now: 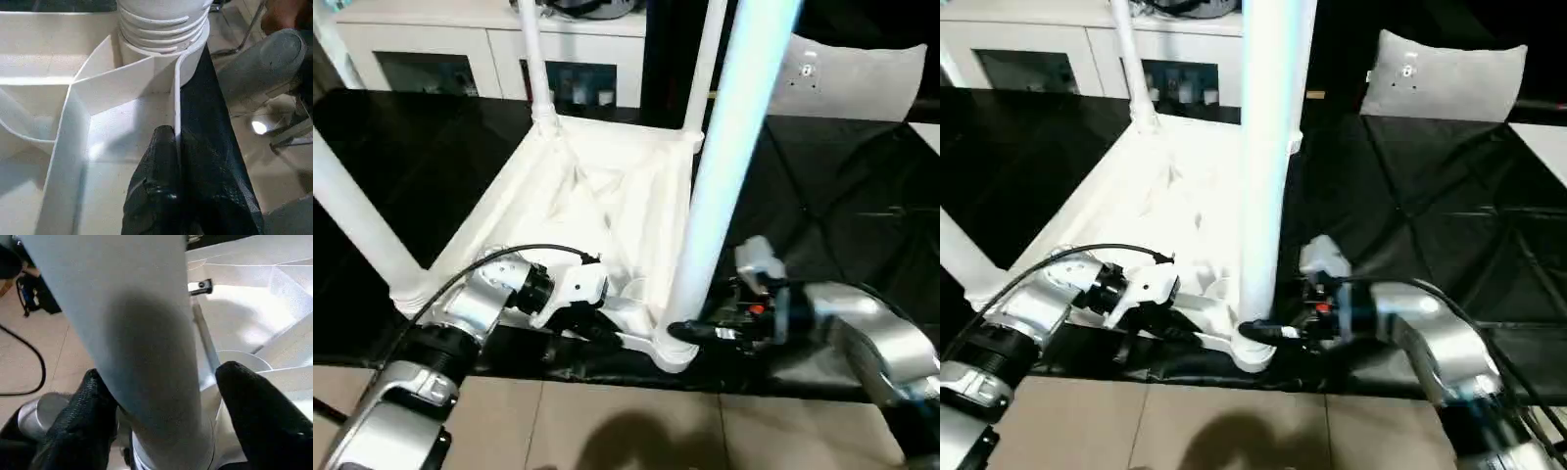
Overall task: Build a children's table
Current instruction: Rotate leg to tighten
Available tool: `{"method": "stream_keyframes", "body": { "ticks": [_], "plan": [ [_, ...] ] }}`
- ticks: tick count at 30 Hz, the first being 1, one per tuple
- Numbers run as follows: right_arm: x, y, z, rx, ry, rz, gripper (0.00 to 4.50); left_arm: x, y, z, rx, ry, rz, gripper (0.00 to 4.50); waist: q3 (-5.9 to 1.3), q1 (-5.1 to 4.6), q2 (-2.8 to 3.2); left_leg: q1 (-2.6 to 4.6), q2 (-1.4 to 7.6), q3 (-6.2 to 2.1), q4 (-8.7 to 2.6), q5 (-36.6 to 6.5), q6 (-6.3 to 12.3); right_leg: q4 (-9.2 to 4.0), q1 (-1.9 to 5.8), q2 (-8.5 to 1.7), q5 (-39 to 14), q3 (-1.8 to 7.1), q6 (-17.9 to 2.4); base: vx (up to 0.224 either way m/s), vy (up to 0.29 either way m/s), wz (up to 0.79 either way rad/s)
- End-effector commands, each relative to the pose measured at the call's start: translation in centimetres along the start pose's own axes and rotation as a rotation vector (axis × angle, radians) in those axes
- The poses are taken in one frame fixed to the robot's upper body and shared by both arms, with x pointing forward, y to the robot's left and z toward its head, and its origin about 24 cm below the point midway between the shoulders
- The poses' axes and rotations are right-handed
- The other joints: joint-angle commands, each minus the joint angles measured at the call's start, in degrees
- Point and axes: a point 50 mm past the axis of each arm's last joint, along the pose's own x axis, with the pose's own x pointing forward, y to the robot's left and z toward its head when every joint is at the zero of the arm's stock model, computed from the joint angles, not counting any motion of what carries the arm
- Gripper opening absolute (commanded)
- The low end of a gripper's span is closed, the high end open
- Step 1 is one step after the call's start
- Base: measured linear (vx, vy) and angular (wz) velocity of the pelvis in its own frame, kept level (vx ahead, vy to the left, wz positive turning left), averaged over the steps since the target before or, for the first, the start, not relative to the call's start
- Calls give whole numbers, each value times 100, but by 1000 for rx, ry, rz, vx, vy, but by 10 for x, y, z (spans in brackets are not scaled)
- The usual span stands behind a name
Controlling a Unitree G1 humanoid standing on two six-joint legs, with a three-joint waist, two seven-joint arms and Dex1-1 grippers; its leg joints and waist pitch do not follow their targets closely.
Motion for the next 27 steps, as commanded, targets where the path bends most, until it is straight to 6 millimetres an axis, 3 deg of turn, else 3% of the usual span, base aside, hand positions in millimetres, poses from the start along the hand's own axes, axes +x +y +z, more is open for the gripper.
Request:
{"method": "stream_keyframes", "body": {
  "ticks": [1,5,8,9,12,14,16,17,18,19,22,26,27],
  "plan": [
    [-2,-3,-1,-11,41,-17,292,2,-2,0,18,60,-64,0,-361,20,-53,44,347,-87,-391,-427,481,-375,286,-505,-113,269,-1575,0,0,0],
    [1,-2,0,-12,52,19,273,-1,1,1,16,85,-47,0,-361,35,-38,54,351,-89,-395,-485,415,-382,283,-507,-191,276,-1555,0,0,0],
    [2,-2,0,-8,57,34,239,-2,2,1,8,83,-38,0,-368,33,-59,48,348,-87,-390,-446,444,-367,288,-502,-58,275,-1591,0,0,0],
    [2,-2,-1,-7,58,39,232,-3,2,2,3,82,-35,0,-366,38,-31,50,347,-88,-389,-454,437,-367,285,-505,-67,274,-1599,0,0,0],
    [3,-2,-2,-2,64,49,210,-3,3,2,-3,72,-25,0,-362,35,-47,51,348,-87,-393,-513,408,-382,287,-503,-174,275,-1591,0,0,0],
    [5,1,-4,10,58,52,207,-3,4,3,-33,37,1,0,-365,41,-18,54,347,-91,-392,-504,392,-377,287,-500,-128,276,-1600,0,0,0],
    [7,3,-5,24,44,52,206,-2,4,2,-56,25,24,0,-365,39,-26,53,347,-90,-395,-530,382,-378,290,-497,-111,274,-1618,0,0,0],
    [8,5,-5,38,27,45,205,-1,4,3,-67,13,39,0,-361,43,29,64,360,-97,-404,-538,353,-372,287,-496,-50,279,-1635,0,0,0],
    [10,6,-4,49,11,30,205,0,4,3,-97,-6,63,0,-361,34,11,61,349,-98,-403,-584,347,-383,288,-490,-75,276,-1638,0,0,0],
    [13,7,-5,54,-2,9,205,2,5,5,-119,-25,84,0,-361,36,37,66,352,-100,-408,-605,326,-379,290,-497,-81,279,-1646,0,0,0],
    [26,4,-6,42,-36,-123,204,7,9,11,-167,-70,157,0,-334,-1,20,52,333,-111,-422,-748,226,-430,277,-498,-414,280,-1579,0,0,0],
    [47,-5,-10,92,-90,-338,202,16,17,20,-208,-75,256,0,-301,-166,31,44,297,-144,-467,-1178,-81,-516,243,-480,-1456,277,-1338,0,0,0],
    [59,-6,-12,108,-95,-409,200,23,24,26,-238,-92,325,0,-303,-208,-5,17,283,-151,-471,-1200,-101,-541,264,-478,-1709,268,-1216,0,0,0]
  ]
}}
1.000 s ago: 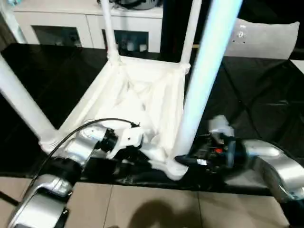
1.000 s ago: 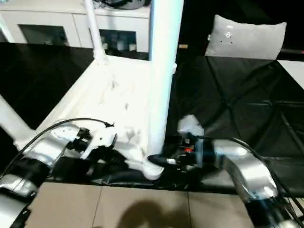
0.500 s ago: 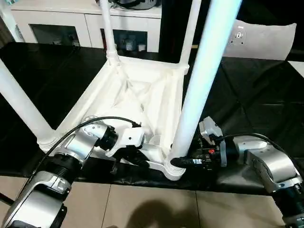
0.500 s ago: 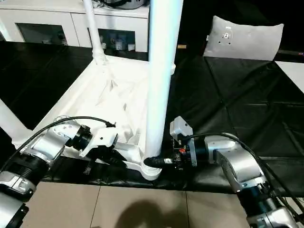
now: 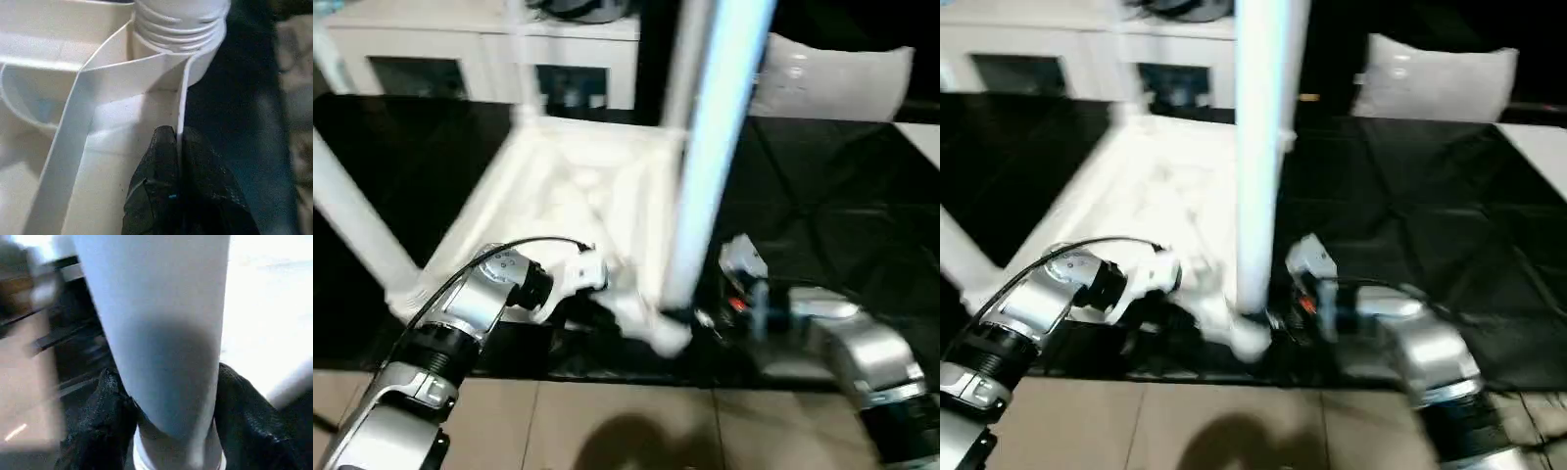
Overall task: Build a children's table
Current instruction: Rotate leg to tighten
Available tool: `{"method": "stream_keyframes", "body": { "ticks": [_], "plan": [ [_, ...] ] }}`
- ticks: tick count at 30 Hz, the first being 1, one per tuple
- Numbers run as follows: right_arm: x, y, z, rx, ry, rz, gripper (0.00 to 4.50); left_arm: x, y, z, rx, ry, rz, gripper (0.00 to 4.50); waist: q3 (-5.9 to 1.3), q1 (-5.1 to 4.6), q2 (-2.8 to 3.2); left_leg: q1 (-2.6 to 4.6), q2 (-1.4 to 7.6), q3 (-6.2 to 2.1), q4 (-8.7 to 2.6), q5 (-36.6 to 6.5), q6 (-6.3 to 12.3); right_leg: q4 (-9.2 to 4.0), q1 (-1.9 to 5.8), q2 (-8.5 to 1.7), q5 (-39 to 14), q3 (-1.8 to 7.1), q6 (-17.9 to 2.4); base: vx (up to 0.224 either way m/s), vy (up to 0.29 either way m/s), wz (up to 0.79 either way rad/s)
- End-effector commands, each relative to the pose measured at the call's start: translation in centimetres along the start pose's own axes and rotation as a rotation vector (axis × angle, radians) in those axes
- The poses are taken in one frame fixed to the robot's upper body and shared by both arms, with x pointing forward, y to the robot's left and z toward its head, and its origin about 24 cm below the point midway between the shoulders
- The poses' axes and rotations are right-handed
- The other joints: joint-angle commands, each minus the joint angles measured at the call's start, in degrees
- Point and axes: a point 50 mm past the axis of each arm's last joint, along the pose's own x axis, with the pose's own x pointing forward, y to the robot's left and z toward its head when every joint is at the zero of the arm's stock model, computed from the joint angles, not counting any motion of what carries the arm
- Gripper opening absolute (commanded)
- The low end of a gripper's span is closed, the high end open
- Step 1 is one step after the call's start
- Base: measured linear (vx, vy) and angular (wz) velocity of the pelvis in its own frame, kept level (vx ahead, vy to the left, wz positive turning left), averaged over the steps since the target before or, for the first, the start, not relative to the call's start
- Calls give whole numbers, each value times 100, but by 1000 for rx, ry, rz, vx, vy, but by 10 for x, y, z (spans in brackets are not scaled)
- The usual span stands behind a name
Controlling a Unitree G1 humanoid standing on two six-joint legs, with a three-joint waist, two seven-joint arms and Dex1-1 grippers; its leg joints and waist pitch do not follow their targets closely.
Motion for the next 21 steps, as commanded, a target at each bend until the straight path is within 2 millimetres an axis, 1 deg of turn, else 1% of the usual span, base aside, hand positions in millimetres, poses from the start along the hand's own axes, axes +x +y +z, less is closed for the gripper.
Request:
{"method": "stream_keyframes", "body": {
  "ticks": [1,2,3,4,5,6,7,8,9,10,11,12,13,14,15,16,17,18,19,20,21],
  "plan": [
    [28,18,-10,44,27,-13,200,23,0,29,2,-88,63,0,-290,39,-10,-4,284,-147,-462,-1198,-39,-560,234,-483,-1784,264,-1172,0,0,0],
    [36,19,-13,63,32,-83,199,30,1,35,-24,-107,111,0,-288,21,-1,30,283,-139,-444,-1236,-31,-587,196,-481,-1846,275,-1158,0,0,0],
    [39,18,-13,70,35,-109,198,32,2,37,-31,-113,124,0,-287,6,3,32,269,-142,-445,-1213,-26,-592,201,-474,-1840,278,-1160,0,0,0],
    [41,18,-14,75,39,-136,197,35,3,40,-37,-118,154,0,-296,4,-17,34,265,-138,-442,-1196,-6,-598,205,-464,-1824,280,-1142,0,0,0],
    [43,18,-14,78,42,-155,197,37,4,41,-43,-120,177,0,-301,8,-2,35,267,-136,-438,-1140,26,-593,207,-464,-1723,288,-1132,0,0,0],
    [51,10,-12,131,29,-302,196,43,6,49,-54,-125,233,0,-299,8,-4,23,264,-133,-441,-1095,62,-591,210,-456,-1613,287,-1134,0,0,0],
    [51,10,-12,131,29,-303,196,43,6,49,-54,-125,233,0,-303,-3,10,21,262,-130,-444,-1082,63,-583,202,-450,-1565,290,-1145,0,0,0],
    [57,4,-10,206,13,-419,196,48,10,56,-47,-125,286,0,-316,-21,17,28,258,-138,-445,-1054,35,-580,200,-447,-1487,287,-1156,0,0,0],
    [57,4,-10,206,13,-419,196,48,10,56,-47,-125,286,0,-323,-30,18,33,257,-141,-446,-1033,32,-574,198,-444,-1361,290,-1175,0,0,0],
    [59,5,-7,221,-9,-425,196,49,10,59,-28,-132,299,0,-326,-26,13,22,258,-143,-446,-1001,38,-563,219,-444,-1273,285,-1186,0,0,0],
    [60,7,-3,208,-44,-421,196,49,11,62,15,-137,297,0,-336,-11,25,12,262,-138,-441,-914,92,-555,234,-453,-1024,293,-1216,0,0,0],
    [60,7,1,188,-76,-434,196,49,10,62,61,-131,295,0,-359,-3,24,1,263,-134,-433,-744,162,-522,264,-448,-645,291,-1253,0,0,0],
    [60,7,1,188,-76,-434,230,49,10,62,61,-131,295,0,-367,0,30,-1,267,-132,-431,-652,208,-510,268,-451,-441,293,-1277,0,0,0],
    [55,7,3,218,-122,-420,250,46,10,57,89,-109,282,0,-378,10,51,-2,274,-130,-424,-432,332,-466,287,-457,72,283,-1382,0,0,0],
    [52,7,4,214,-140,-411,264,44,10,55,92,-107,271,0,-378,8,39,-3,275,-122,-422,-405,378,-463,295,-460,166,285,-1402,0,0,0],
    [48,6,5,192,-150,-390,267,42,10,53,89,-105,263,0,-386,25,46,7,281,-123,-421,-369,415,-452,301,-465,255,283,-1422,0,0,0],
    [41,4,4,155,-146,-378,276,38,10,50,101,-109,247,0,-402,41,86,3,298,-131,-417,-213,523,-409,318,-473,594,271,-1514,0,0,0],
    [36,3,4,148,-150,-366,276,37,9,49,115,-112,228,0,-395,37,67,0,294,-125,-414,-235,552,-421,314,-463,641,263,-1534,0,0,0],
    [33,3,4,135,-152,-345,298,35,8,47,129,-113,210,0,-397,40,60,5,297,-123,-411,-249,575,-416,321,-467,684,266,-1553,0,0,0],
    [25,2,3,101,-140,-312,298,32,4,43,174,-112,167,0,-390,62,66,4,303,-123,-410,-296,620,-419,329,-477,684,266,-1582,0,0,0],
    [20,1,2,75,-126,-295,308,31,3,39,199,-101,142,0,-377,65,56,-3,308,-119,-419,-363,634,-429,336,-469,585,264,-1566,0,0,0]
  ]
}}
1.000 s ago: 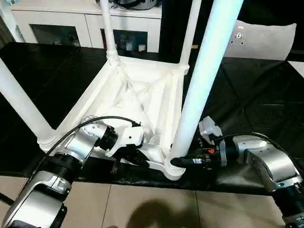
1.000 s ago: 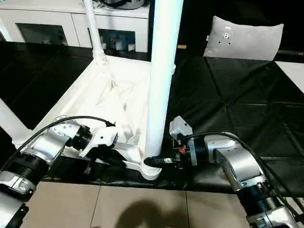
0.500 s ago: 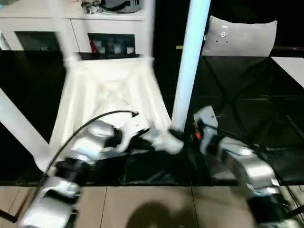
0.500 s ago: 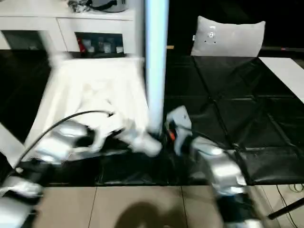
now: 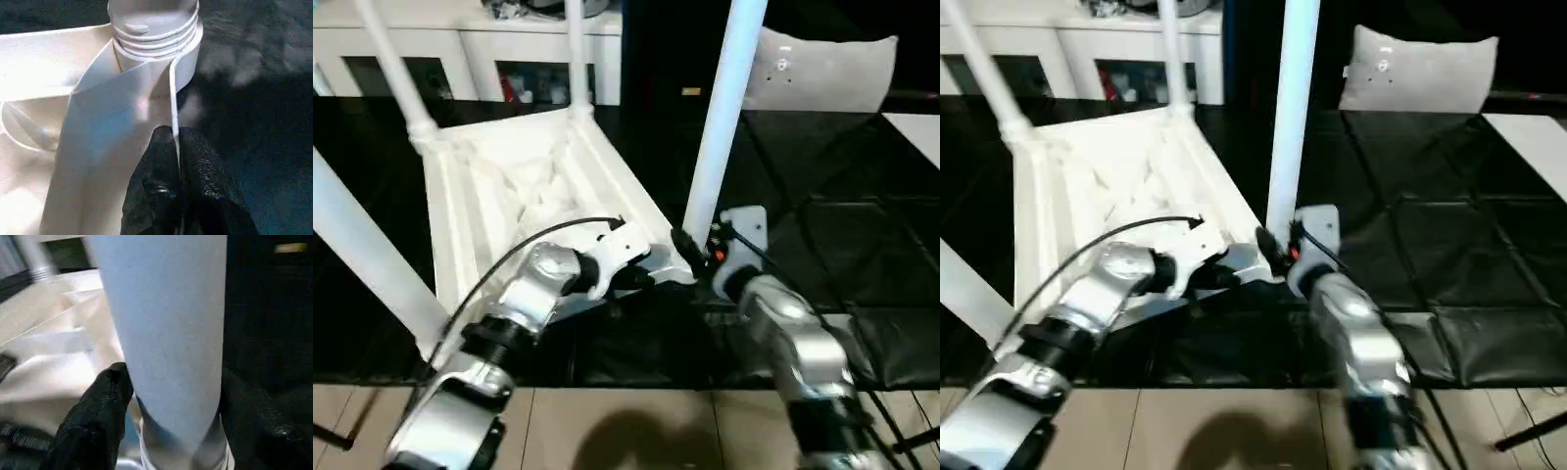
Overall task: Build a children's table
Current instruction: Rotate leg to tighten
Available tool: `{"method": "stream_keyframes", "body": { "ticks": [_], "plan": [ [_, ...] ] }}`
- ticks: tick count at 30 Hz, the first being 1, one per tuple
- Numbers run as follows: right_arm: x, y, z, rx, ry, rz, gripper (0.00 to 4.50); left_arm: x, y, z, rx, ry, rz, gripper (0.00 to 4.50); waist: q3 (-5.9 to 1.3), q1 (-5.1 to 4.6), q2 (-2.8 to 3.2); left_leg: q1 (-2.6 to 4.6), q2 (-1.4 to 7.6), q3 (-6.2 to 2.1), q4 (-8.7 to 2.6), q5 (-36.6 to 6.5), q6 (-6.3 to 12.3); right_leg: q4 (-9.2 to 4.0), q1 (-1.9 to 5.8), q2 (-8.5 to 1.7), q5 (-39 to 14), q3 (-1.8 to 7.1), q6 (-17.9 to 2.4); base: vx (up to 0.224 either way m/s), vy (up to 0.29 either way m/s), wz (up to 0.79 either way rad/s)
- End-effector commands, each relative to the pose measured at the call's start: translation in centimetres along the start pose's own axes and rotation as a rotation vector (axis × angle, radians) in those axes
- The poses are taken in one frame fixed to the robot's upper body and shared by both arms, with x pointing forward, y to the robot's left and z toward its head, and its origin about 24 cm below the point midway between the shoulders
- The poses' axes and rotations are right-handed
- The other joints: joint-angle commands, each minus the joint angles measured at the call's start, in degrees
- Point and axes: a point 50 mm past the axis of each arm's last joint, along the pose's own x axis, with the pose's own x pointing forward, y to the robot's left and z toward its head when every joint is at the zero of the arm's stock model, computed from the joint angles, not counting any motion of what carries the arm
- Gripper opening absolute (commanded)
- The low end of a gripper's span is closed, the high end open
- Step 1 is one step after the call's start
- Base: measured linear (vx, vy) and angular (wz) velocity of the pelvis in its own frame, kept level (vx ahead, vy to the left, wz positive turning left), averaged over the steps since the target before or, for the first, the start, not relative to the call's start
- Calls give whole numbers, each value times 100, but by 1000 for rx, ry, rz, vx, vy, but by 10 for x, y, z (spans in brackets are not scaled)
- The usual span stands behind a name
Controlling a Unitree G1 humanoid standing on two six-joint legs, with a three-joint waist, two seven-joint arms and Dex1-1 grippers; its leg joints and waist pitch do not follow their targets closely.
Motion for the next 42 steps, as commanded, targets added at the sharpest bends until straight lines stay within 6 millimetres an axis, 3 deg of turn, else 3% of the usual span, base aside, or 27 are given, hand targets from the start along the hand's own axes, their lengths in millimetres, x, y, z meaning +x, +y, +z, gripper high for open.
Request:
{"method": "stream_keyframes", "body": {
  "ticks": [1,7,9,13,14,18,19,20,21,22,32,36,39,40,42],
  "plan": [
    [-4,14,-4,-47,39,181,314,-1,-6,11,129,-35,-80,0,-381,40,36,38,314,-117,-365,-409,574,-342,346,-478,524,285,-1557,0,0,0],
    [-29,-7,-1,-145,74,332,357,-11,-11,-2,145,-40,-213,0,-353,105,21,65,341,-92,-381,-682,442,-372,312,-488,46,301,-1542,0,0,0],
    [-34,-12,3,-157,83,385,380,-15,-14,-6,149,-37,-272,0,-364,128,20,68,347,-94,-373,-579,469,-353,312,-493,172,298,-1576,0,0,0],
    [-45,-22,10,-234,167,586,380,-25,-16,-14,176,1,-397,0,-375,217,11,81,348,-84,-352,-454,577,-317,314,-489,385,291,-1616,0,0,0],
    [-47,-23,11,-243,189,642,380,-27,-15,-15,190,14,-419,0,-379,226,-14,69,332,-80,-340,-449,626,-303,321,-487,423,281,-1651,0,0,0],
    [-46,-24,14,-260,230,741,380,-30,-16,-14,228,39,-489,0,-375,271,-5,68,363,-70,-338,-435,640,-308,302,-498,237,264,-1648,0,0,0],
    [-46,-24,14,-262,232,745,354,-31,-16,-14,231,39,-492,0,-381,295,-8,76,373,-71,-337,-426,620,-306,302,-509,231,267,-1667,0,0,0],
    [-45,-23,14,-264,240,757,345,-31,-16,-14,236,39,-504,0,-381,299,-39,72,373,-68,-339,-403,618,-302,303,-503,243,267,-1665,0,0,0],
    [-44,-23,14,-258,248,780,345,-31,-17,-13,254,44,-521,0,-387,321,-24,77,374,-69,-338,-368,616,-291,300,-505,257,263,-1669,0,0,0],
    [-44,-23,14,-258,248,780,334,-31,-17,-13,254,44,-521,0,-391,336,-50,71,370,-66,-333,-329,627,-278,303,-504,276,263,-1668,0,0,0],
    [-40,-14,7,-262,324,939,254,-34,-12,-10,300,62,-550,0,-398,399,-88,57,359,-59,-317,-208,683,-270,296,-507,227,250,-1604,0,0,0],
    [-40,-12,5,-251,331,960,215,-35,-10,-10,299,61,-536,0,-397,408,-76,69,369,-64,-325,-225,641,-270,289,-511,168,252,-1586,0,0,0],
    [-40,-10,5,-236,333,966,212,-35,-9,-10,295,60,-526,0,-404,420,-81,64,367,-62,-319,-184,648,-261,294,-513,244,254,-1596,0,0,0],
    [-40,-9,5,-221,334,971,203,-35,-9,-10,289,56,-515,0,-405,428,-35,69,365,-65,-315,-181,644,-257,289,-513,262,254,-1606,0,0,0],
    [-41,-4,4,-146,330,974,199,-34,-7,-9,253,29,-478,0,-401,434,-59,68,367,-63,-321,-187,654,-262,297,-503,295,253,-1615,0,0,0]
  ]
}}
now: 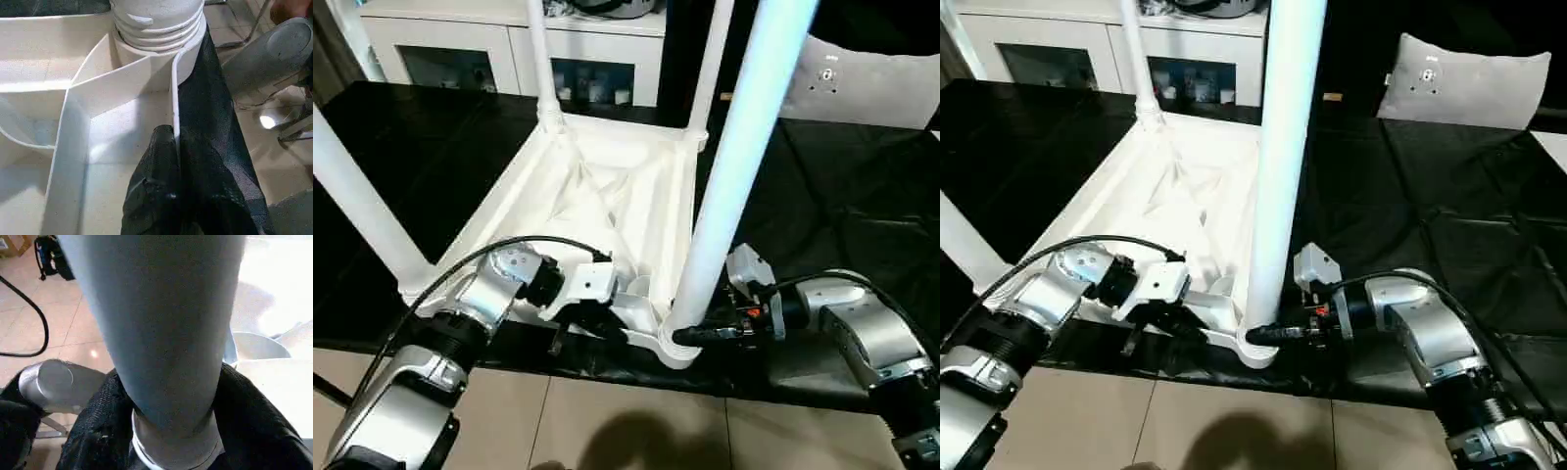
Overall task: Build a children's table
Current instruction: Rotate leg to tighten
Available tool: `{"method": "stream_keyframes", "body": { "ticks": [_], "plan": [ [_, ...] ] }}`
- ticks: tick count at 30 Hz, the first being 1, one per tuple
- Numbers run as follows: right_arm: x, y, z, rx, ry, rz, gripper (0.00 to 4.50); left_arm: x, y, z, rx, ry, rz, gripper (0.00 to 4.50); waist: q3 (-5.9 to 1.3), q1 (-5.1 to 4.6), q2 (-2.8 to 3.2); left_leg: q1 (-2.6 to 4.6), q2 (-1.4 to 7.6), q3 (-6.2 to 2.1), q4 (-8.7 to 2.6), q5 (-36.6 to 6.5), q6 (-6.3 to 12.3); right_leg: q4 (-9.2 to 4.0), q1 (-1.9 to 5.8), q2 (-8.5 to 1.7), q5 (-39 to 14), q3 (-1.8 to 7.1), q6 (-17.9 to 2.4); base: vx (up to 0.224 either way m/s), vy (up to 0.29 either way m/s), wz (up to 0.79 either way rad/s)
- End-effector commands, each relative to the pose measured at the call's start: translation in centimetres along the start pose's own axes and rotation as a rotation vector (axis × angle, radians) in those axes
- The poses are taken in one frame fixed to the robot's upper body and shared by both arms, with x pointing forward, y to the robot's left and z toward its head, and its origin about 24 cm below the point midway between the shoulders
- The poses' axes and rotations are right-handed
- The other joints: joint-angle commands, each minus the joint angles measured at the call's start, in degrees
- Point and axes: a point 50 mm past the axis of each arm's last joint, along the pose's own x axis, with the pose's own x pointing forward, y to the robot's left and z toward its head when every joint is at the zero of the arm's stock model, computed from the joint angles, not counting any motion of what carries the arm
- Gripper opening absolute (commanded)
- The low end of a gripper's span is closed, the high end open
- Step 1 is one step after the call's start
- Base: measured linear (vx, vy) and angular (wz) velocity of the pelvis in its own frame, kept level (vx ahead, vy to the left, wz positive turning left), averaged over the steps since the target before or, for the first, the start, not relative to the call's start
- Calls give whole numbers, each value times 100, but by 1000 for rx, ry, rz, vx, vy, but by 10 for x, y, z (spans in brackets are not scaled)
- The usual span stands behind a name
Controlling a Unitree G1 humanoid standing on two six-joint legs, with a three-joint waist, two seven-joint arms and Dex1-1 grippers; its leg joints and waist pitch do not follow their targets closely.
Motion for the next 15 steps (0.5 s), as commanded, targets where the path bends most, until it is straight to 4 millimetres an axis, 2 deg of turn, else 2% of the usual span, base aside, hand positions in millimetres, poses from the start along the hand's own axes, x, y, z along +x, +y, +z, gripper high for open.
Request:
{"method": "stream_keyframes", "body": {
  "ticks": [1,6,7,8,10,11,12,13,14,15],
  "plan": [
    [9,10,2,59,-48,75,199,1,5,8,5,-21,29,0,-406,-22,-24,82,368,-70,-345,-202,626,-281,283,-492,268,258,-1612,0,0,0],
    [23,17,4,98,-113,31,199,7,8,15,-58,-108,100,0,-396,20,-45,86,373,-65,-359,-241,510,-292,275,-504,110,274,-1563,0,0,0],
    [25,17,4,99,-122,17,199,8,9,16,-63,-112,109,0,-386,13,-46,83,361,-70,-367,-343,467,-326,271,-502,-96,268,-1517,0,0,0],
    [30,15,4,103,-133,-20,199,11,9,17,-70,-115,120,0,-376,8,-20,83,362,-75,-374,-406,419,-336,265,-508,-212,272,-1496,0,0,0],
    [36,12,5,107,-145,-85,199,14,11,19,-94,-117,145,0,-348,-33,-39,88,345,-81,-393,-695,272,-398,260,-508,-710,276,-1405,0,0,0],
    [36,12,5,107,-145,-85,199,14,11,19,-94,-117,145,0,-335,-65,-40,103,348,-83,-407,-808,187,-414,241,-507,-940,286,-1355,0,0,0],
    [46,4,7,126,-159,-203,199,19,15,22,-138,-126,192,0,-329,-114,-39,83,327,-101,-418,-887,115,-441,262,-511,-1196,280,-1276,0,0,0],
    [52,-2,8,153,-170,-282,199,22,18,25,-167,-125,228,0,-309,-192,-47,69,314,-106,-430,-978,46,-456,241,-496,-1388,280,-1230,0,0,0],
    [55,-4,9,163,-174,-312,199,24,20,26,-178,-124,241,0,-301,-234,-11,58,312,-121,-448,-975,-35,-450,246,-493,-1482,282,-1190,0,0,0],
    [62,-12,11,220,-183,-434,199,29,25,31,-221,-119,297,0,-298,-319,-22,61,289,-133,-449,-1141,-96,-495,238,-492,-1784,274,-1120,0,0,0]
  ]
}}
